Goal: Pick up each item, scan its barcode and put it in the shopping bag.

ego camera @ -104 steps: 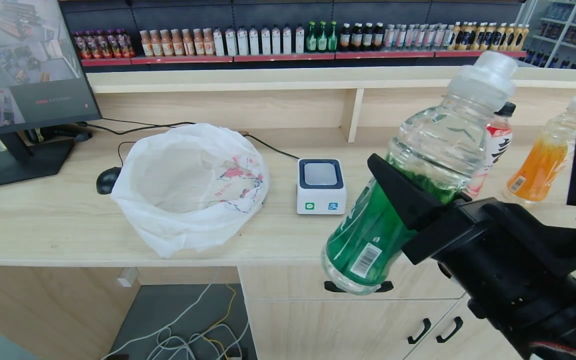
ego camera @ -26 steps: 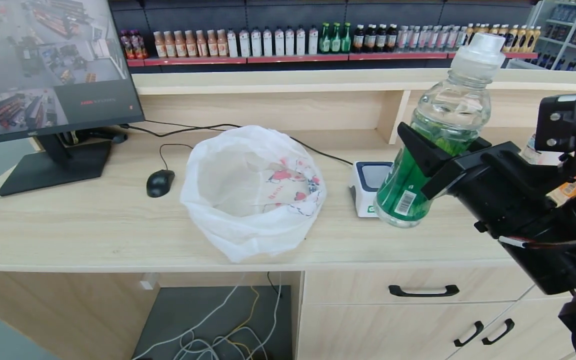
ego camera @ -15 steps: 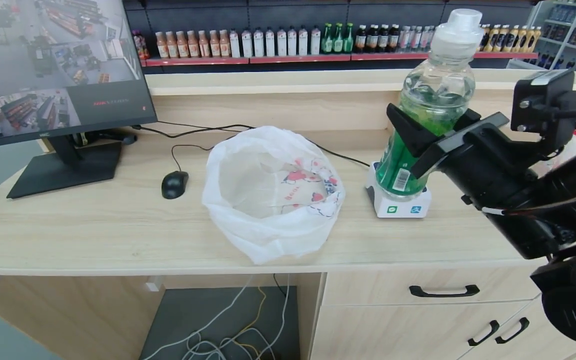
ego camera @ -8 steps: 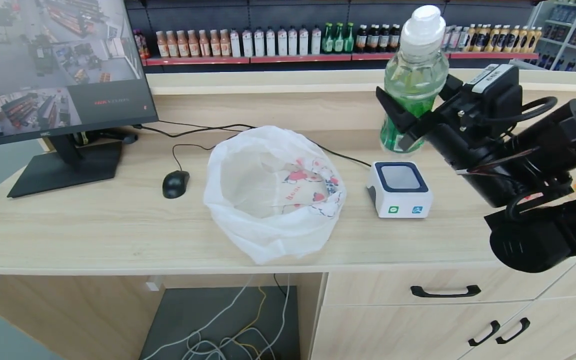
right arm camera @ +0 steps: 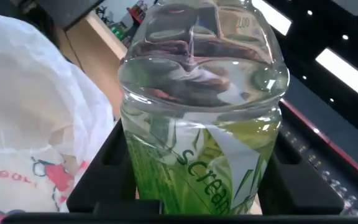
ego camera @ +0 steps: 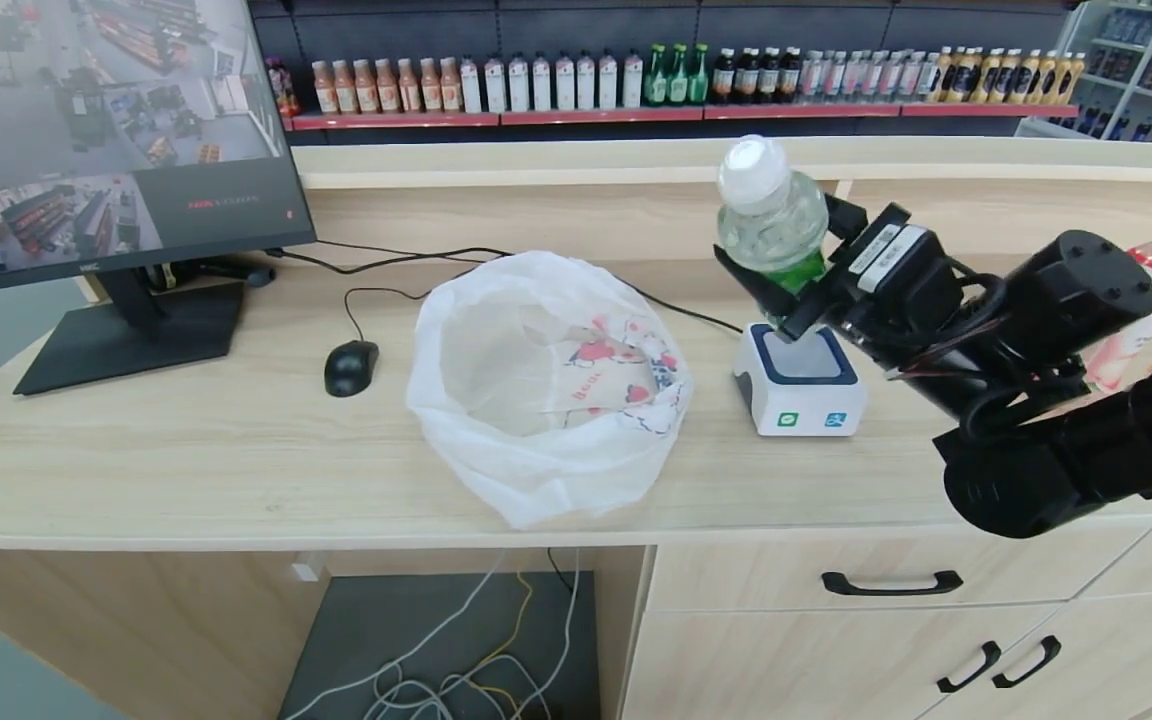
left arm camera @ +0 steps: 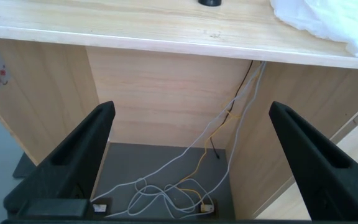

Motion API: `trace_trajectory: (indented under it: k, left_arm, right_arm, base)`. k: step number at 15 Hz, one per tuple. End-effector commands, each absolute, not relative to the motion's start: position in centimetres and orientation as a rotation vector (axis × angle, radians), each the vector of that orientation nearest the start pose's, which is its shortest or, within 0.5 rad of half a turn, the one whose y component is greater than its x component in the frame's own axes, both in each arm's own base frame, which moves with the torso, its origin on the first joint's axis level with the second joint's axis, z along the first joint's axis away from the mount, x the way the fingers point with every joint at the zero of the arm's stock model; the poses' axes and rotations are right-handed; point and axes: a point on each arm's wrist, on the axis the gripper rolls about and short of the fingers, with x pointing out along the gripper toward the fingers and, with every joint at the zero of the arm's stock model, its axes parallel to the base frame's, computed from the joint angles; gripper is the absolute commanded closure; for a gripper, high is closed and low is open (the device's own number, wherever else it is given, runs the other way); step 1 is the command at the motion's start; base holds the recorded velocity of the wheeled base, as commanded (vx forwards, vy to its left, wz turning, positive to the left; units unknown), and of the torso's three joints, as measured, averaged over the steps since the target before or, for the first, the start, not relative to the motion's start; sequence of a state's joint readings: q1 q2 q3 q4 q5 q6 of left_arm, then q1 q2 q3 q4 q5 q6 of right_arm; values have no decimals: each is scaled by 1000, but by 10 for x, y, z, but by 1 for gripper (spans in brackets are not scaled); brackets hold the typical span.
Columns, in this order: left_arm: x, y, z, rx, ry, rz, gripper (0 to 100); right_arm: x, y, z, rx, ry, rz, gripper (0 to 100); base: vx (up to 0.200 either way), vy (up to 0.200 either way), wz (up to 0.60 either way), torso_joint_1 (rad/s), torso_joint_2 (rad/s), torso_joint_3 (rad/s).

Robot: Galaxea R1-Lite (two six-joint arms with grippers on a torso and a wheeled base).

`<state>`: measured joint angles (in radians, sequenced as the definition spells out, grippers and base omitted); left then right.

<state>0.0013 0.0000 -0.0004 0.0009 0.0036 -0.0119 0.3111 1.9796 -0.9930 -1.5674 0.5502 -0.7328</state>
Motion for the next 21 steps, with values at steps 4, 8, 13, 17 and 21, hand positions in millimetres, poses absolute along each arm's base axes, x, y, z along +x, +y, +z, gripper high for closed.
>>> trace_trajectory:
  k: [4, 8, 13, 17, 21]
  left_arm:
    - [-23, 0, 76, -12, -2, 6, 0]
    - [-23, 0, 75, -12, 1, 6, 0]
    - [-23, 0, 75, -12, 1, 6, 0]
    - [-23, 0, 76, -12, 0, 6, 0]
    - [-23, 0, 76, -12, -2, 6, 0]
  right_arm:
    - [332, 128, 209, -811, -891, 693, 100]
    - [336, 117, 204, -884, -920, 728, 100]
    - [346, 103, 194, -935, -922, 763, 100]
    - [352, 98, 193, -951, -925, 754, 100]
    - [356, 90, 191, -962, -913, 743, 100]
  base:
    - [0, 0, 0, 0, 0, 0]
    - [0, 0, 0, 0, 0, 0]
    - [0, 0, 0, 0, 0, 0]
    - [0, 0, 0, 0, 0, 0]
    - [0, 0, 0, 0, 0, 0]
